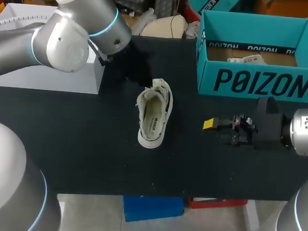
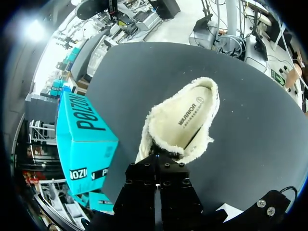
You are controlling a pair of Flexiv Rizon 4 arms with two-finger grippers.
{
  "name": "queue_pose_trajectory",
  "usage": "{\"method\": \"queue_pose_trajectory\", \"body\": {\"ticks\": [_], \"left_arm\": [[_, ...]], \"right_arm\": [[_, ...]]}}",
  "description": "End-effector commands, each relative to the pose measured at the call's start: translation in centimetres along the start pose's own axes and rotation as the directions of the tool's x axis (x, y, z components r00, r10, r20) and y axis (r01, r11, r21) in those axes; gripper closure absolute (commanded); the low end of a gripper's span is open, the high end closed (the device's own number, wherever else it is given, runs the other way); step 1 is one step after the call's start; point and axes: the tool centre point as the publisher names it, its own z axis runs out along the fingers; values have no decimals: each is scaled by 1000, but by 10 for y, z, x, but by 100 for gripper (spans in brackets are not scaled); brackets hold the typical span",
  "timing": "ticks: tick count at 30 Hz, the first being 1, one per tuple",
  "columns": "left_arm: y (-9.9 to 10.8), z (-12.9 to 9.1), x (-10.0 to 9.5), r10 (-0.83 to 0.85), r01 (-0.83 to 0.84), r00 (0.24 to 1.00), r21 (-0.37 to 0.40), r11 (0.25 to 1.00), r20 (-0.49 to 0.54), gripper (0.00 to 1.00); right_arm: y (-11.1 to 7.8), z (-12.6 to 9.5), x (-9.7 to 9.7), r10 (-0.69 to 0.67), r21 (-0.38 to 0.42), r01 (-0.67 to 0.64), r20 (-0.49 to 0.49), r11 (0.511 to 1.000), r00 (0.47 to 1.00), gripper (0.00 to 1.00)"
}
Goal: Take the shoe out of the shoebox, open the shoe tongue, remove and reinsert the insole, then place the shoe into the shoebox
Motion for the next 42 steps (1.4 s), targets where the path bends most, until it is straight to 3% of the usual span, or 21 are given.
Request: {"method": "queue_pose_trajectory", "body": {"ticks": [1, 19, 26, 32, 42], "left_arm": [[4, 18, -3, 15, -14, 1000, 24, 1000, -6, 100], [-18, 53, 26, 46, -37, 996, 129, 991, -72, 100], [-26, 56, 28, 55, -44, 995, 144, 989, -78, 100], [-25, 40, 25, 66, -56, 995, 134, 989, -76, 100], [-28, -12, 25, 37, -23, 995, 148, 989, -93, 100]], "right_arm": [[0, 0, 0, 1, 1, -1, 1, 1000, 1000, 0], [0, 0, 0, 1, 1, -1, 1, 1000, 1000, 0], [0, 0, 0, 1, 1, -1, 1, 1000, 1000, 0], [0, 0, 0, 1, 1, -1, 1, 1000, 1000, 0], [0, 0, 0, 1, 1, -1, 1, 1000, 1000, 0]]}}
